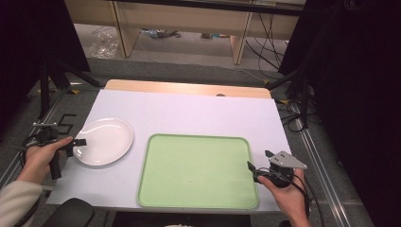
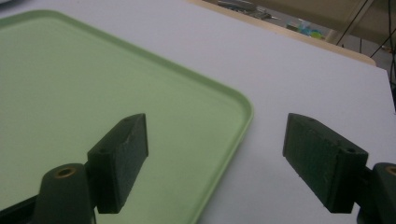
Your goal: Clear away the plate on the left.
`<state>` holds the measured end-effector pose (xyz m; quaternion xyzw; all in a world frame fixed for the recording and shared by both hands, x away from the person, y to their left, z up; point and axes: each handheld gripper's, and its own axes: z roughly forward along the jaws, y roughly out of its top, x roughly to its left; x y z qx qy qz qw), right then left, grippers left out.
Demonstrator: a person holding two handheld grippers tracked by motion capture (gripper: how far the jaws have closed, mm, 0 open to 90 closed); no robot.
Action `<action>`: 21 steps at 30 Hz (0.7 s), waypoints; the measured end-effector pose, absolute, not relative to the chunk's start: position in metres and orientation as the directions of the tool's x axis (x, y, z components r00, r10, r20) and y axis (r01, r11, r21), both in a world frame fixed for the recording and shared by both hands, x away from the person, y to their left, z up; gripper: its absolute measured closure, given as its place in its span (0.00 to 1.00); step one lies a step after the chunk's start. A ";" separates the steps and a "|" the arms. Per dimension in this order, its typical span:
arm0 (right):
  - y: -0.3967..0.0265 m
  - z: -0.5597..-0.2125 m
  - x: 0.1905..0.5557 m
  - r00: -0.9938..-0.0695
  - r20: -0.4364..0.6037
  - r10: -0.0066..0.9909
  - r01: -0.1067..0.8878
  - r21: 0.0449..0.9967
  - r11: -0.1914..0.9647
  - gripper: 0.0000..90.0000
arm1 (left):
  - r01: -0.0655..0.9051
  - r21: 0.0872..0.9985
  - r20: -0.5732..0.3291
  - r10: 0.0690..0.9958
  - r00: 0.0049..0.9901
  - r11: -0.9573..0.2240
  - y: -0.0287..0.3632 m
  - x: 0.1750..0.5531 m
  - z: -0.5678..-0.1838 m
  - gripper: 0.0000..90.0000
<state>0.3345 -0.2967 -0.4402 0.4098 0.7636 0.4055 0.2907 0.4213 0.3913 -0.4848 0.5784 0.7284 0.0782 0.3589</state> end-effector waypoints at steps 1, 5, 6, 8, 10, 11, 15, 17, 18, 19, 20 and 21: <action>-0.297 -0.440 0.334 -0.495 -0.112 0.862 0.390 0.858 0.335 0.26 | 0.786 0.529 -0.432 0.899 -0.073 0.319 0.391 0.421 -0.485 0.41; -0.297 -0.440 0.335 -0.496 -0.117 0.861 0.385 0.859 0.339 0.26 | 0.789 0.523 -0.440 0.895 -0.075 0.324 0.389 0.421 -0.485 0.43; -0.297 -0.440 0.335 -0.496 -0.118 0.860 0.384 0.859 0.339 0.26 | 0.792 0.516 -0.446 0.892 -0.078 0.327 0.390 0.421 -0.485 0.44; -0.297 -0.440 0.335 -0.496 -0.117 0.860 0.385 0.859 0.339 0.26 | 0.785 0.509 -0.466 0.880 -0.095 0.354 0.392 0.421 -0.486 0.47; -0.297 -0.440 0.334 -0.496 -0.111 0.861 0.389 0.858 0.335 0.26 | 0.778 0.510 -0.476 0.874 -0.099 0.367 0.393 0.421 -0.487 0.49; -0.297 -0.440 0.334 -0.496 -0.111 0.861 0.389 0.858 0.335 0.26 | 0.776 0.505 -0.485 0.868 -0.108 0.379 0.393 0.421 -0.487 0.49; -0.297 -0.440 0.335 -0.496 -0.123 0.860 0.382 0.859 0.342 0.26 | 0.772 0.479 -0.522 0.843 -0.131 0.417 0.395 0.420 -0.487 0.50; -0.297 -0.440 0.335 -0.495 -0.125 0.860 0.380 0.859 0.344 0.26 | 0.766 0.466 -0.543 0.827 -0.148 0.443 0.396 0.420 -0.488 0.50; -0.297 -0.440 0.335 -0.495 -0.125 0.860 0.380 0.859 0.344 0.26 | 0.763 0.461 -0.552 0.819 -0.154 0.454 0.397 0.420 -0.489 0.51; -0.297 -0.440 0.335 -0.495 -0.125 0.860 0.380 0.859 0.344 0.26 | 0.756 0.463 -0.564 0.811 -0.152 0.464 0.397 0.420 -0.490 0.52; -0.297 -0.440 0.335 -0.495 -0.125 0.860 0.380 0.859 0.344 0.26 | 0.764 0.458 -0.556 0.817 -0.153 0.455 0.399 0.420 -0.489 0.53; -0.297 -0.440 0.335 -0.495 -0.125 0.860 0.380 0.859 0.343 0.26 | 0.757 0.454 -0.565 0.809 -0.163 0.470 0.399 0.420 -0.490 0.54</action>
